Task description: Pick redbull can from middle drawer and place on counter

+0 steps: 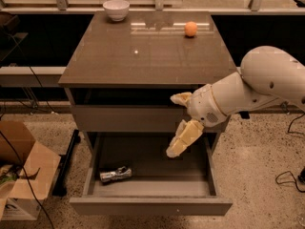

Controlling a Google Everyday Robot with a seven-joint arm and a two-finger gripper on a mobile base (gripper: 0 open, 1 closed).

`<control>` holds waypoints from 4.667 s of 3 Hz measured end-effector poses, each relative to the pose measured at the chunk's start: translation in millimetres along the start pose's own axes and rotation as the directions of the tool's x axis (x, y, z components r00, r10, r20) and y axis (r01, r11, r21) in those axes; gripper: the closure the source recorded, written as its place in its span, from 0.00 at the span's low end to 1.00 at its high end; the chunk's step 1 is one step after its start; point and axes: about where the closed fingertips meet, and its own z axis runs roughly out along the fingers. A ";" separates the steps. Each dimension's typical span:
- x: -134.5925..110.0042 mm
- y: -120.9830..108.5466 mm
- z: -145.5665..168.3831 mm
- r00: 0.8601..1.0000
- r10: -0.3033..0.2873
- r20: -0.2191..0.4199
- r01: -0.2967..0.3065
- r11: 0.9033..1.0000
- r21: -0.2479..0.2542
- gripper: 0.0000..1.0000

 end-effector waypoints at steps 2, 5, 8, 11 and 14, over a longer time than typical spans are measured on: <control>29.5 11.4 75.5 0.997 0.070 0.032 -0.068 0.997 -0.037 0.00; 79.0 -10.4 237.3 0.967 0.190 0.168 -0.188 0.982 -0.030 0.00; 109.7 -26.5 352.4 0.938 0.284 0.201 -0.268 0.958 -0.105 0.00; 159.0 -32.6 426.8 0.932 0.336 0.137 -0.316 0.937 -0.151 0.00; 178.2 -37.3 435.6 0.927 0.363 0.091 -0.356 0.931 -0.085 0.42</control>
Offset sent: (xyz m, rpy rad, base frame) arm 0.0117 0.0673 -0.1522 0.0959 0.0457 -0.1250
